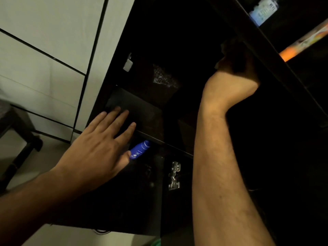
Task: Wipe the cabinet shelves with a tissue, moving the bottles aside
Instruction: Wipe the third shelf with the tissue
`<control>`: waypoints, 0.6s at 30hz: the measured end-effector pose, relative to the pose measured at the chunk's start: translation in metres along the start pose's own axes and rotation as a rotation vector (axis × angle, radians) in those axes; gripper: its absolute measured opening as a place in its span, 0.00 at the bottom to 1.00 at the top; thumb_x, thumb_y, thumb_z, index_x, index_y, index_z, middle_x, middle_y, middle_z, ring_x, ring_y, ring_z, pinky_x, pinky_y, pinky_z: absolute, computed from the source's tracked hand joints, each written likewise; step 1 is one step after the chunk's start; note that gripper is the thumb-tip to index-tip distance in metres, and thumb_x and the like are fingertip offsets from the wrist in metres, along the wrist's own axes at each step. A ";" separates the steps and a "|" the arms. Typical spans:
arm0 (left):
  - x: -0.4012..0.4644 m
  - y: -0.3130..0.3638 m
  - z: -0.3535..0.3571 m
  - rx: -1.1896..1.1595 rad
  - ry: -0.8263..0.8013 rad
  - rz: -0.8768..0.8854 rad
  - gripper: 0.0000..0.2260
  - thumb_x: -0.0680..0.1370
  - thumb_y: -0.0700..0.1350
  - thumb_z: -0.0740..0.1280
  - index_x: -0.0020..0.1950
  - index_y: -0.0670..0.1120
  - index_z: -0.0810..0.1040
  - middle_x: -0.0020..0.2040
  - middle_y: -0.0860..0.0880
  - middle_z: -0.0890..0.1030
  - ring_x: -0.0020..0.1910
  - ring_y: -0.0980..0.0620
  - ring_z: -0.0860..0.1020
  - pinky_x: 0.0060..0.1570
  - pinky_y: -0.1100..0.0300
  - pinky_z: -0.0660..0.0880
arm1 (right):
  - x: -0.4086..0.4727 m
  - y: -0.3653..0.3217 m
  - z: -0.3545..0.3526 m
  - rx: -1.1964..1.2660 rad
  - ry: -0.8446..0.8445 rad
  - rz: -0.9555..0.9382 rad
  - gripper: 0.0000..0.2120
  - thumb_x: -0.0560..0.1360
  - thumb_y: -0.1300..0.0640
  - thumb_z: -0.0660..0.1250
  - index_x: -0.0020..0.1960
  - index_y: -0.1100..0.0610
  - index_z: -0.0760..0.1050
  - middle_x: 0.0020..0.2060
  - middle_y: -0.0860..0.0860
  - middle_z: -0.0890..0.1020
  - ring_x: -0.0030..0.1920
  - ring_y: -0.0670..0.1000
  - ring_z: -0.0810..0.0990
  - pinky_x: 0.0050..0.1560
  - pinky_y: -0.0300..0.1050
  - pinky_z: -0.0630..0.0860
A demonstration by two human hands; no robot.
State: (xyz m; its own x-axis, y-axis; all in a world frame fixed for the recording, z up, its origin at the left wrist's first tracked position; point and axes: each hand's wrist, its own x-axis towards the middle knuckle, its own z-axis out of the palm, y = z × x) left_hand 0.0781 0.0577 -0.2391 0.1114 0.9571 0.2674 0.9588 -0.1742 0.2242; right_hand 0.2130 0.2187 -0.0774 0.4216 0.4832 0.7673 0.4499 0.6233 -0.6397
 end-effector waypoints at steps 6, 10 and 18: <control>-0.003 -0.003 0.006 0.018 0.017 0.025 0.32 0.76 0.60 0.51 0.75 0.44 0.65 0.76 0.38 0.61 0.77 0.41 0.56 0.74 0.45 0.52 | -0.030 0.033 -0.015 -0.250 -0.133 -0.246 0.07 0.69 0.63 0.72 0.46 0.61 0.85 0.42 0.56 0.84 0.45 0.50 0.82 0.52 0.31 0.75; -0.004 -0.003 0.011 0.034 0.034 0.034 0.32 0.75 0.59 0.53 0.75 0.43 0.64 0.76 0.37 0.60 0.77 0.40 0.55 0.74 0.44 0.51 | -0.072 0.057 -0.027 -0.323 -0.373 -0.203 0.02 0.71 0.64 0.74 0.44 0.61 0.83 0.40 0.52 0.81 0.40 0.46 0.80 0.42 0.39 0.79; -0.013 0.001 0.009 0.008 0.079 -0.004 0.33 0.73 0.57 0.54 0.75 0.45 0.63 0.77 0.37 0.58 0.78 0.39 0.52 0.74 0.43 0.51 | -0.092 0.063 -0.025 -0.577 -0.636 0.063 0.03 0.72 0.60 0.74 0.45 0.54 0.82 0.44 0.46 0.82 0.43 0.44 0.81 0.42 0.34 0.79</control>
State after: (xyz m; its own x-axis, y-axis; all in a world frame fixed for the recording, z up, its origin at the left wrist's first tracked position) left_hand 0.0799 0.0468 -0.2512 0.0866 0.9367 0.3393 0.9613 -0.1680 0.2185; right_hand 0.2222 0.1979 -0.1898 0.0157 0.8662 0.4994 0.8432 0.2570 -0.4722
